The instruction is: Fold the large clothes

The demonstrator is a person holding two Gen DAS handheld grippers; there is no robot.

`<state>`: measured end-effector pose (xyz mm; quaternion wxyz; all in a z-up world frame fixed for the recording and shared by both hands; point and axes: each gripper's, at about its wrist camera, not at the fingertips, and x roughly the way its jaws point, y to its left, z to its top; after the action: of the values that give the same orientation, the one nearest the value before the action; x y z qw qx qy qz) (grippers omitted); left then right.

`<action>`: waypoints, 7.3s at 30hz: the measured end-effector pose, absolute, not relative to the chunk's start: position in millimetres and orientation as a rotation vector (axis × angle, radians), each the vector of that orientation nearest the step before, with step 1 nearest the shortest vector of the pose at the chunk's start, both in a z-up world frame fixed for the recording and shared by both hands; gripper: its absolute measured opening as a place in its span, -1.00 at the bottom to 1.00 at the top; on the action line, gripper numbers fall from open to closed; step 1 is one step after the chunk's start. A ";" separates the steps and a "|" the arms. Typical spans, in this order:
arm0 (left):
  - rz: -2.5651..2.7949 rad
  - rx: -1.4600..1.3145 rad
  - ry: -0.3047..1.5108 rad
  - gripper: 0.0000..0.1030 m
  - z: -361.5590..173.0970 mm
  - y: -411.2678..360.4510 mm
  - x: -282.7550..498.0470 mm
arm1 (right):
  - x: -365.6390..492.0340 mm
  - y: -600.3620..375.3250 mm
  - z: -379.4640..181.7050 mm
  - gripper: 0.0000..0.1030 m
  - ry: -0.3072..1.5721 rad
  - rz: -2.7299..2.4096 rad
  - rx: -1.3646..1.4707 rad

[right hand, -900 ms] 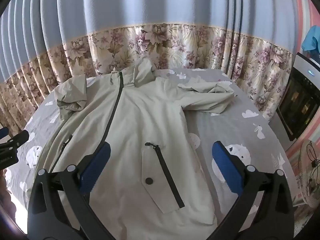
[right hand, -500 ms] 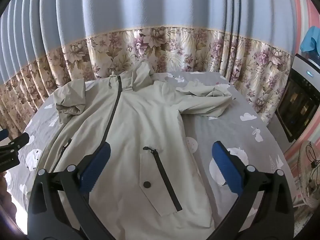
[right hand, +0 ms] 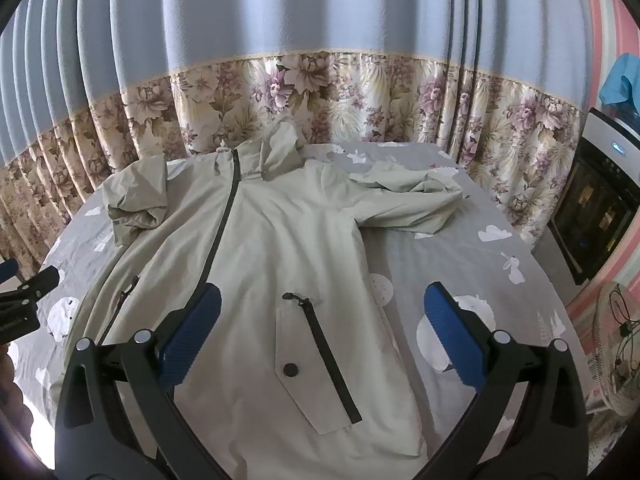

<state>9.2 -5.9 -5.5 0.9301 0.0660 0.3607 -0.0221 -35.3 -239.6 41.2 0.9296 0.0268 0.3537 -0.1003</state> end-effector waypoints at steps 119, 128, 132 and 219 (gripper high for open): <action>-0.056 0.187 0.810 0.97 -64.6 107.7 242.9 | 263.7 -78.4 -80.3 -0.85 0.856 0.423 -0.254; -0.135 0.192 0.811 0.97 -65.4 74.2 262.8 | 262.6 -258.2 -18.6 -0.52 0.746 -0.119 -0.248; -0.181 0.210 0.835 0.97 -69.8 53.9 267.7 | 246.3 -319.0 -17.0 0.13 0.782 -0.154 -0.020; -0.237 0.113 0.927 0.89 -66.3 14.8 251.9 | 199.1 -309.6 -16.9 0.67 0.880 0.161 0.137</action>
<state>251.9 14.8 -66.3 0.8862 0.0544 0.4457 -0.1139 199.1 -309.6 -16.9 0.8994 0.0664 0.4249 0.0778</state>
